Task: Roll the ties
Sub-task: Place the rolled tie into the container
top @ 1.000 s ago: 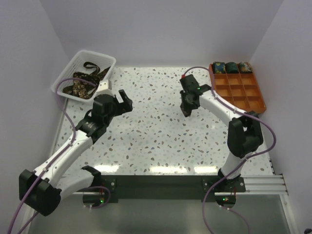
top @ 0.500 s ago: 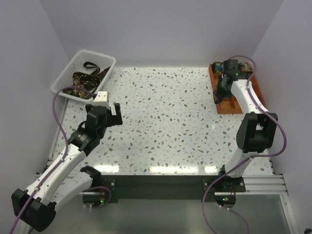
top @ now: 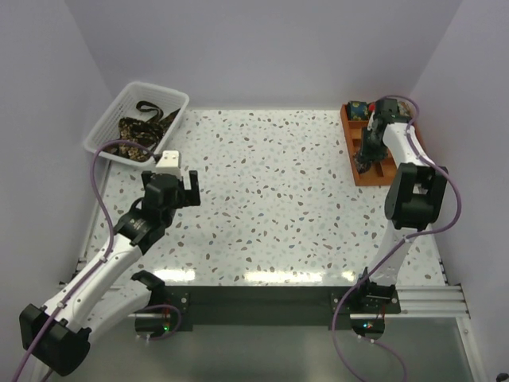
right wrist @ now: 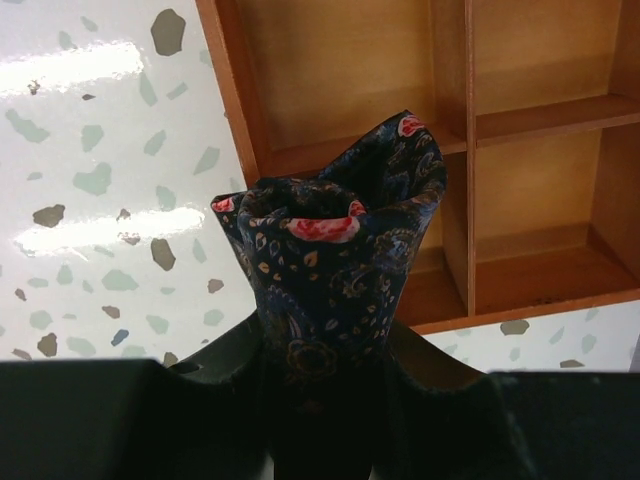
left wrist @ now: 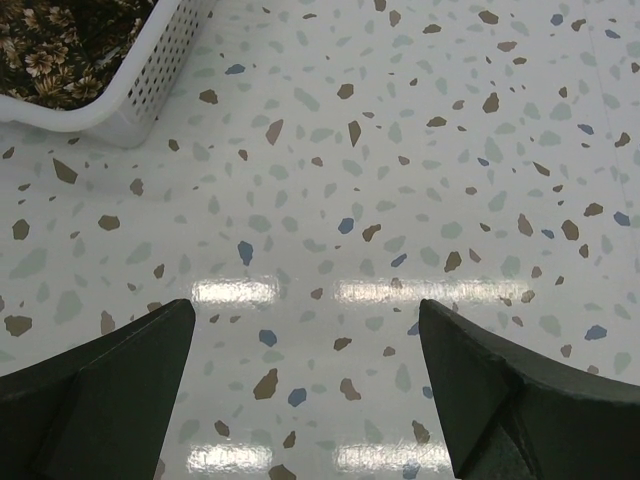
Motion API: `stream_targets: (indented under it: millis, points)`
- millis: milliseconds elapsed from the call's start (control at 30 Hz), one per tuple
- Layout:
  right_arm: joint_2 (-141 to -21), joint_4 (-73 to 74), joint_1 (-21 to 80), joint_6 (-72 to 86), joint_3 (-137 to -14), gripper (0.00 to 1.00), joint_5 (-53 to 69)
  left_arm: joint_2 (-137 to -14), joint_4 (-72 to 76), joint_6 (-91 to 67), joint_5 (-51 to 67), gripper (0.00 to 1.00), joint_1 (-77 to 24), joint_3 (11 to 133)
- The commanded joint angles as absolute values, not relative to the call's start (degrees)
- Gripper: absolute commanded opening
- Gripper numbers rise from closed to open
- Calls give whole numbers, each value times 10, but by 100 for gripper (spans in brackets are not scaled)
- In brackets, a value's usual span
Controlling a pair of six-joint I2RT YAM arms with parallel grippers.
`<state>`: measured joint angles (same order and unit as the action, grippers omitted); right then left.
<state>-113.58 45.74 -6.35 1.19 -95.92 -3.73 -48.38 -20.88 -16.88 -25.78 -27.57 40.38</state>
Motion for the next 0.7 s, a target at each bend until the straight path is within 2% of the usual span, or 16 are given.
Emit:
stream_targets:
  millis: [0,367,667]
  points:
    - [-1150,472,-62,-15,-991,0,-54,-489,-196,-159,-269,100,-281,402]
    - [-1184,478,-77,-18,-984,0,-127,-504,-195,-159,-265,100,-280,402]
    - [-1183,437,-78,-5,-948,0,-112,-505,-195,-159,-266,100,-280,402]
